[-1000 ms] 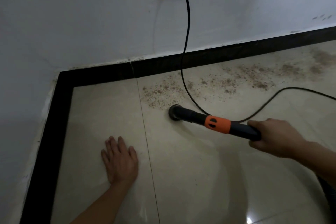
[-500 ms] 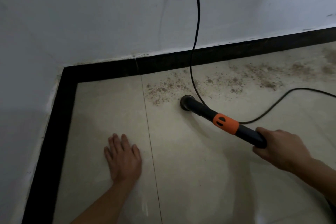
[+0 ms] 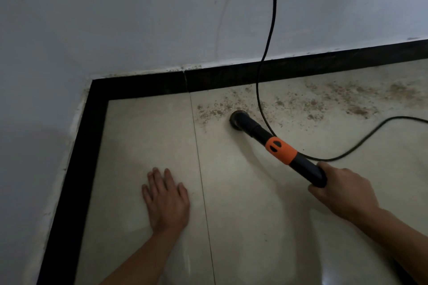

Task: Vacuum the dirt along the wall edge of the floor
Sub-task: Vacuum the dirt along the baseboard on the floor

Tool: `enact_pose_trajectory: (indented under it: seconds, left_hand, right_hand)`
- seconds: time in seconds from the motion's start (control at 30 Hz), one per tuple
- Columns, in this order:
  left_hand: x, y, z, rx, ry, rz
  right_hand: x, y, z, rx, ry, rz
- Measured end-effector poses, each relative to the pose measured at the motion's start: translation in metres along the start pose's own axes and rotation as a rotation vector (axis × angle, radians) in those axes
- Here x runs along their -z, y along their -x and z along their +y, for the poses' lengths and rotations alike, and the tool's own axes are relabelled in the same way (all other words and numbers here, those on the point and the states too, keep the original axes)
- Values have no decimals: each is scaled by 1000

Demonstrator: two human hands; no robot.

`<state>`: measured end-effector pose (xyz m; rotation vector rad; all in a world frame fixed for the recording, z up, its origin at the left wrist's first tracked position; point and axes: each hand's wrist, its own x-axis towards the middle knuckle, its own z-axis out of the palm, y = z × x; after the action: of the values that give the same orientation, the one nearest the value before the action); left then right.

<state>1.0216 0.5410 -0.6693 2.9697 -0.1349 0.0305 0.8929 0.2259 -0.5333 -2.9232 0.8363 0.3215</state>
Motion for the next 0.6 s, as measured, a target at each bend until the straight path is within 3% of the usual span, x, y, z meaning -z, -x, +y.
enact_pose_trajectory:
  seconds: [0.3,0.6]
  left_hand:
    - [2,1,-1,-2,-28,-7]
    - [2,0,0,9,-7,-7]
  right_hand:
    - [-18,-3,-72,205,-19,-52]
    - [-8,-21,-31,27,22,34]
